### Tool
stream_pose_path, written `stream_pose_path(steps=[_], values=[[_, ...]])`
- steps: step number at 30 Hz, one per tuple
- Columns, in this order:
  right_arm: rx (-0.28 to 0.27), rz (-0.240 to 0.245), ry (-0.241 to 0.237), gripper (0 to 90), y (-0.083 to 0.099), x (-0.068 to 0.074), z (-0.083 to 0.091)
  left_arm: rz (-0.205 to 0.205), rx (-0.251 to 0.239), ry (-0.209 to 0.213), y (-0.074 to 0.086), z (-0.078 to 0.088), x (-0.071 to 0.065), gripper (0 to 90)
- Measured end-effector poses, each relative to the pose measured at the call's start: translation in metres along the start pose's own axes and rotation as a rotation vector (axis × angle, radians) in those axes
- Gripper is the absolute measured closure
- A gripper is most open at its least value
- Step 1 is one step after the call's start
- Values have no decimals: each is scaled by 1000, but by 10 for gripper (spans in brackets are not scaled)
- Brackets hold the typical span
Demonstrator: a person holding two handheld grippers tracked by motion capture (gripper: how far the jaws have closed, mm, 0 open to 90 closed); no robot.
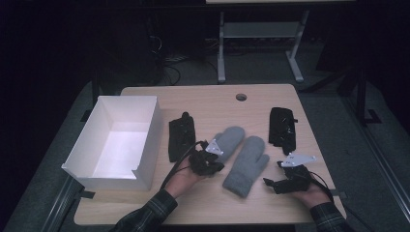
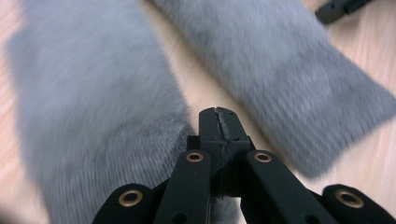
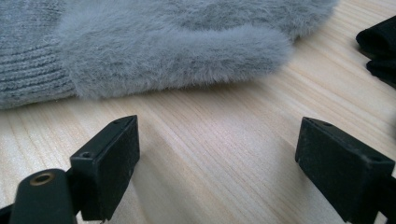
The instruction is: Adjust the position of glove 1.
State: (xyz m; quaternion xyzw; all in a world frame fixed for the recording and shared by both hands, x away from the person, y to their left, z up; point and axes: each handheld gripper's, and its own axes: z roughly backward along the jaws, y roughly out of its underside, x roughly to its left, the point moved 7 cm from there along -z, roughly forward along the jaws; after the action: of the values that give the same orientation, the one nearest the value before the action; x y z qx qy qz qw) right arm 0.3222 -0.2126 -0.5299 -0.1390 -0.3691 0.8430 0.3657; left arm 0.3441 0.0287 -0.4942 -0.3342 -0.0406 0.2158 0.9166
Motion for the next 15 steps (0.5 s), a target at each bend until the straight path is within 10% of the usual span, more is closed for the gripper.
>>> stream_pose_path(steps=[7, 15], values=[[0, 1, 1, 135, 0, 0, 0, 19, -21, 8, 7, 12, 3, 895], [0, -1, 1, 135, 0, 0, 0, 44, -100, -64, -16, 35, 35, 657]])
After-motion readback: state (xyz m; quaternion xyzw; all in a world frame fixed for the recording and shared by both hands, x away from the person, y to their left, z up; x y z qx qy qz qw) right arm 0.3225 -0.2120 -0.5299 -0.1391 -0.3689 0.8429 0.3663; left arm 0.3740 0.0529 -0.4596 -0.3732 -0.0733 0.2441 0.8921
